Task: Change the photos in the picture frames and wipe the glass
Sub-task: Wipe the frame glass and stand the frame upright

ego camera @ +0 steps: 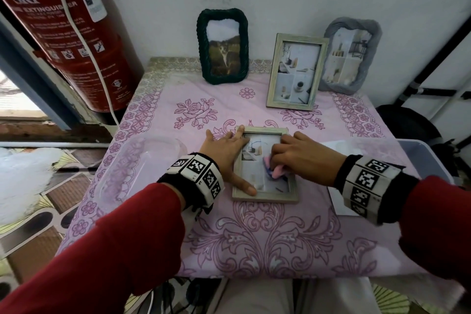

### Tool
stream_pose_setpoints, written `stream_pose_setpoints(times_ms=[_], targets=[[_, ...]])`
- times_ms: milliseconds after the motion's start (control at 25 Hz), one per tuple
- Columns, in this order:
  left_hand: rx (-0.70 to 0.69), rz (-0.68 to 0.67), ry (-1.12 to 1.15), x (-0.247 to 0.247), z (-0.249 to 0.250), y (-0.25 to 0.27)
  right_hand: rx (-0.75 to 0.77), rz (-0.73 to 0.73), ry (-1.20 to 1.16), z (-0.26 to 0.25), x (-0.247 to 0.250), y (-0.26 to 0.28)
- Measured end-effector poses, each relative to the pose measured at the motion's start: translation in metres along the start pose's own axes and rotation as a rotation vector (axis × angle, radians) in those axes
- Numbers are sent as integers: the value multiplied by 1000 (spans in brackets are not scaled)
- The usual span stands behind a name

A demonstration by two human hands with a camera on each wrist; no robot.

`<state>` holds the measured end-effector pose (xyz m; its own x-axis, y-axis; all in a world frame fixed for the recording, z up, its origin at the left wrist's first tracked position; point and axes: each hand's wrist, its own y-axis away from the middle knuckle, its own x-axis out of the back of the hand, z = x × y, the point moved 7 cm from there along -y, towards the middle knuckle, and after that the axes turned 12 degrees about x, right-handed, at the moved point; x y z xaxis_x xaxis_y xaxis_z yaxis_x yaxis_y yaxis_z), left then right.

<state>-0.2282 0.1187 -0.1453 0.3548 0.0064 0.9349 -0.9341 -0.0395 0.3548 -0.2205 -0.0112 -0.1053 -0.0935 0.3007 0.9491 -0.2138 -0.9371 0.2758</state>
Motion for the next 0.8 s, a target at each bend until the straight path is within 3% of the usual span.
stream_pose_setpoints(times_ms=[160,360,560,800], targets=[[4,6,-13,2,2,1,-73,37,-113,-9,-4,-19],[-2,7,-16,2,2,2,24,116,-162,-29,-10,4],[-9,10,9,2,0,0,-151,49,-15,2,-4,1],[-8,16,34,1,1,-1,-311,112,-297,17,-1,-42]])
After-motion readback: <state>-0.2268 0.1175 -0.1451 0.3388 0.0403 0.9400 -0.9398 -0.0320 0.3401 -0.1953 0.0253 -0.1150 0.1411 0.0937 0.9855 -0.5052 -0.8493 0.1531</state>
